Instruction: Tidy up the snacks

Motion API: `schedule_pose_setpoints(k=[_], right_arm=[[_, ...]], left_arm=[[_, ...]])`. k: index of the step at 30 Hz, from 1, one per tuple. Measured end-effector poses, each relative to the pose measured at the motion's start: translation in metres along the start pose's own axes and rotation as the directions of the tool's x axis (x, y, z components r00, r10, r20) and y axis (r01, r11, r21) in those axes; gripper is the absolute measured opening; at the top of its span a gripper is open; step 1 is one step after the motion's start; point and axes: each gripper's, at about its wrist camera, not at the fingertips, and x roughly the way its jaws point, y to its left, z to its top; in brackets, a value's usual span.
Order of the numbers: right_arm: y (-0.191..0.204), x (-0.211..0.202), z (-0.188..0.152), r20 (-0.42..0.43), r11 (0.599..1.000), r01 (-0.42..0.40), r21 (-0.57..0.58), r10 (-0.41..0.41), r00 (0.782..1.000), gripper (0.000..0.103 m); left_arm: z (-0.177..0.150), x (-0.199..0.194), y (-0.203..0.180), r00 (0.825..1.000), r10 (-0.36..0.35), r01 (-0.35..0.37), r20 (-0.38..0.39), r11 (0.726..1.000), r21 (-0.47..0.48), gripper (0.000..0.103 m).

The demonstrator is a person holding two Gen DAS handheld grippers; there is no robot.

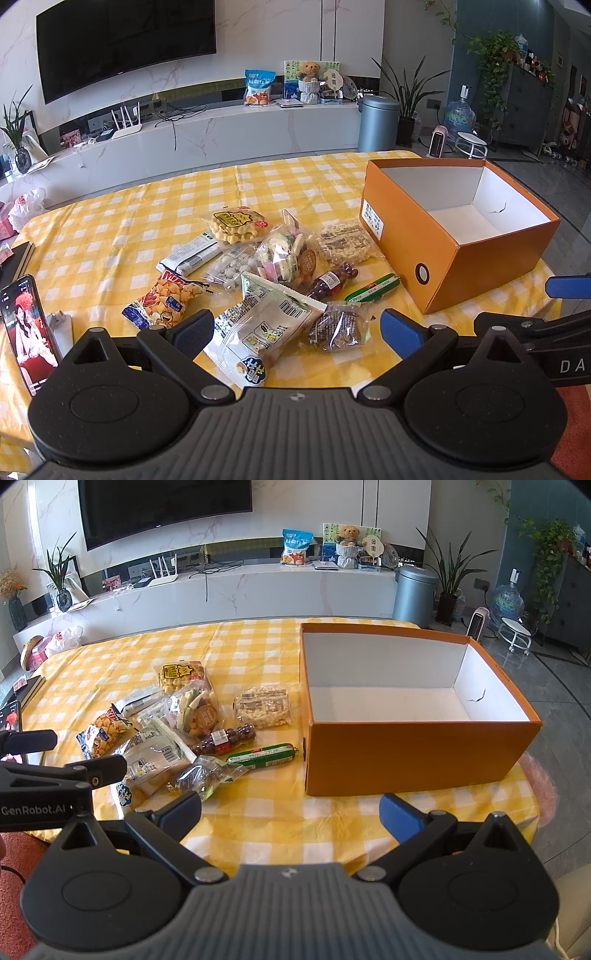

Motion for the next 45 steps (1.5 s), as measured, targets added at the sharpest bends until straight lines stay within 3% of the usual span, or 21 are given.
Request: schedule_pose_setpoints(k=[22,27,32,40,43,45], right_arm=[[0.001,0.002,-0.003,0.003,1.000,-0.003,-0.001,0.003,1.000,0.100],[-0.005,0.008,-0.011,0.104,0.996,-0.084,-0.008,0.084,0.991,0.100],[-0.003,0.033,-0.022,0.059,0.990,-0.142,-0.018,0.143,0.988,0.100],[0.014,0.065,-0.023,-0.021,0.978,-0.204,-0.038,0.204,0.979,0.078],[0.021,0.073,-0.018,-0.022,0.972,-0.229,-0.045,0.228,0.973,0.078],[0.026,0.077,-0.012,-0.015,0.969,-0.243,-0.048,0.242,0.970,0.071]], left_arm=[[-0.009,0.002,0.005,1.000,-0.022,0.022,-0.011,0.999,-0.023,0.103],[-0.018,0.003,0.014,1.000,-0.021,0.021,-0.008,0.999,-0.046,0.103],[-0.027,0.015,0.030,0.995,-0.094,0.089,-0.045,0.991,-0.096,0.101],[-0.028,0.032,0.044,0.992,-0.122,0.120,-0.019,0.989,-0.085,0.086],[-0.023,0.042,0.052,0.993,-0.121,0.120,-0.009,0.990,-0.068,0.087],[-0.019,0.048,0.054,0.994,-0.108,0.108,-0.002,0.994,-0.020,0.088]])
